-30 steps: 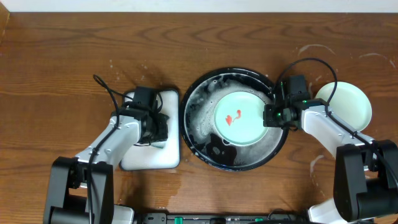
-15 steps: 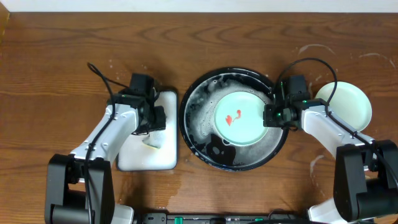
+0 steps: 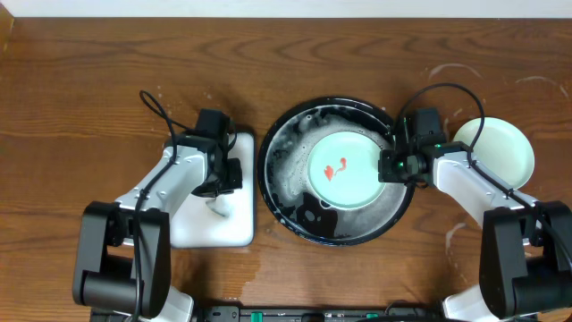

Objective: Clean dirty plates on tray and stack at the side
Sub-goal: 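Pick up the sponge from the white tray with the left gripper, then scrub the red-marked plate with the sponge while the right gripper holds it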

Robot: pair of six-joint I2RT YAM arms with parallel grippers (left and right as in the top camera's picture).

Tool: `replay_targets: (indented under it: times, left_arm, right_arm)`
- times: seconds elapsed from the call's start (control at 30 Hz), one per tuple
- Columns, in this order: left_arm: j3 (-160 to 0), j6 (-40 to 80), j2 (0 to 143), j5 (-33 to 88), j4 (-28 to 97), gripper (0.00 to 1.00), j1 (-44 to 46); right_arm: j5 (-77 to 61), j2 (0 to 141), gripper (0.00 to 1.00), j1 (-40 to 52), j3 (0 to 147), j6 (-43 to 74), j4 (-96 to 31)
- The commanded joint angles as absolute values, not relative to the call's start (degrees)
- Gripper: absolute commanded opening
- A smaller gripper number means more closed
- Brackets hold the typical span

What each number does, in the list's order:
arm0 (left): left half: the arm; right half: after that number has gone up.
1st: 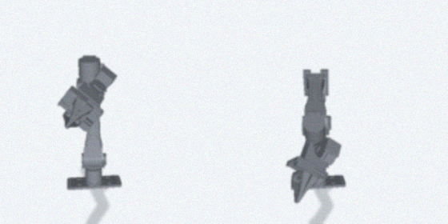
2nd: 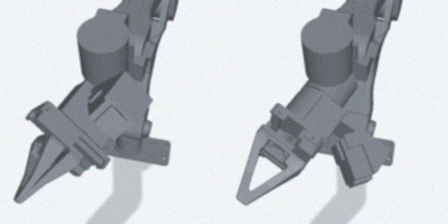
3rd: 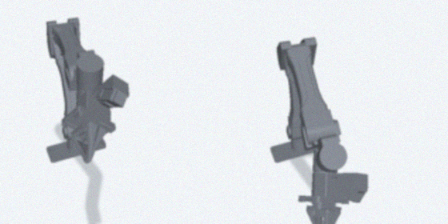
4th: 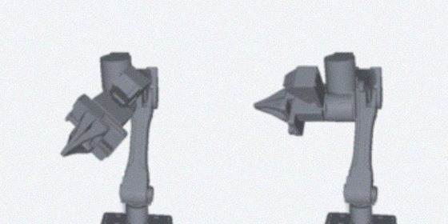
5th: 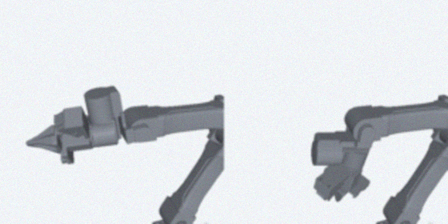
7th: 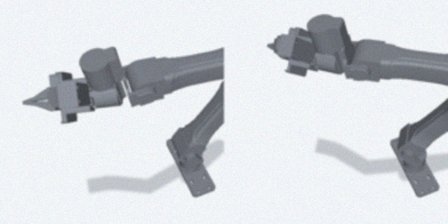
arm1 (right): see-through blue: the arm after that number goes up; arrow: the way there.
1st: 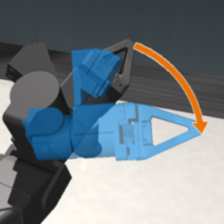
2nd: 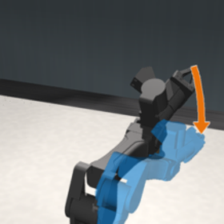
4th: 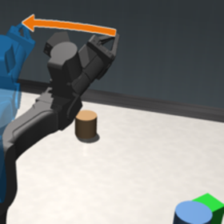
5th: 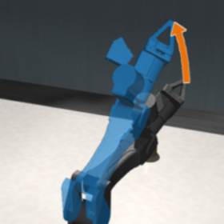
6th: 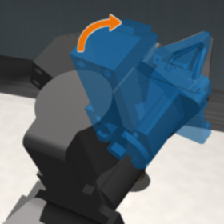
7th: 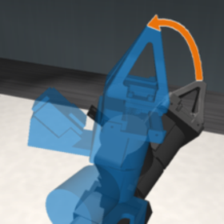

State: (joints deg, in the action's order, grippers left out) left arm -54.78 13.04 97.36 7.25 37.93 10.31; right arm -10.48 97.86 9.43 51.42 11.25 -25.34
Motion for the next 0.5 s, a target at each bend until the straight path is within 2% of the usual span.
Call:
replay_targets:
  times: [0.0, 0.13, 0.2, 0.3, 0.47]
  left_arm:
    - [-61.4, 11.8, 97.8, 4.3, 45.8, 0.08, 10.6]
    - [-70.4, 11.8, 96.2, 5.0, 51.7, 0.07, 11.2]
    - [-73.7, 11.9, 95.9, 9.3, 52.4, 0.07, 12.2]
    - [-75.7, 13.3, 95.8, 16.0, 48.4, 0.07, 15.3]
    - [-75.7, 19.8, 96.9, 17.3, 36.8, 0.07, 24.1]
  right_arm:
    - [-9.7, 98.0, 0.01, 9.7, 51.1, 7.4, -25.1]
    - [-9.7, 98.0, 0.01, 9.7, 51.1, 5.5, -24.9]
    - [-9.7, 98.0, 0.01, 9.7, 51.1, 5.5, -25.1]
    - [-9.7, 98.0, 0.01, 9.8, 51.1, 5.5, -24.8]
    - [-11.2, 98.0, 0.01, 9.9, 51.1, 5.5, -24.8]
